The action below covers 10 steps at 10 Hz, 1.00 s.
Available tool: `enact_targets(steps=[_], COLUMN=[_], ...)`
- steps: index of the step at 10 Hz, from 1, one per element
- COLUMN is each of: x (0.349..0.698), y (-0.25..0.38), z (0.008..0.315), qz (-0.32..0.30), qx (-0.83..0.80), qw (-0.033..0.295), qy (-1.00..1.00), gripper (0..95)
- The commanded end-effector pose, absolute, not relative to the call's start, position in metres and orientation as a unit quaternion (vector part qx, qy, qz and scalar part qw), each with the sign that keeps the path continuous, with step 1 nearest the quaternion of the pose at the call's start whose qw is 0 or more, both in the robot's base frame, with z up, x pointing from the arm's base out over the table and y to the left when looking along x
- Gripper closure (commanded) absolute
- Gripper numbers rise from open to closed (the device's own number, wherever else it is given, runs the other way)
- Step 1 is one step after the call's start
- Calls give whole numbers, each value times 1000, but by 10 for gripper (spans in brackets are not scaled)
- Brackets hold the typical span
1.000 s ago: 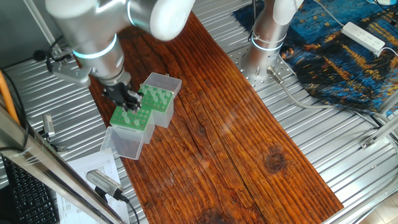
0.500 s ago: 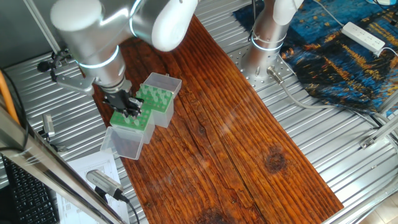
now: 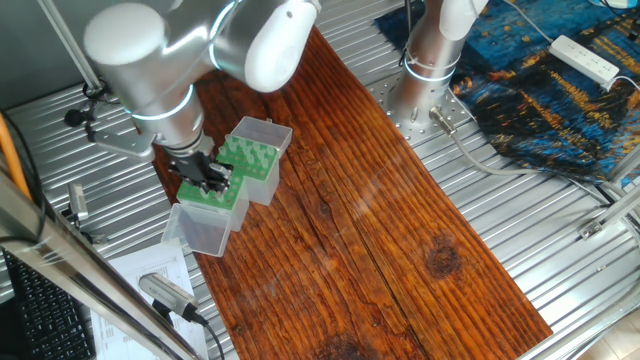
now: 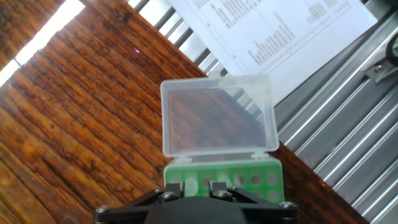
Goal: Transfer all large pipette tips from one holder to another
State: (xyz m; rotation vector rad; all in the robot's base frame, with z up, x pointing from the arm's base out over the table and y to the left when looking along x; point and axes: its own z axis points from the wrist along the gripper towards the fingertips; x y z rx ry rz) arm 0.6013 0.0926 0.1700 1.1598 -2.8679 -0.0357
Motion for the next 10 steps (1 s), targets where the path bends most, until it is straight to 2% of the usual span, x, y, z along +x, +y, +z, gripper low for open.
enact_targets(steps=[1, 10], x=[602, 600], y=[94, 100], z=[168, 157], qz=[-11, -1], qx=[375, 369], qw=[26, 30], qy=[-927, -929], gripper=[570, 570])
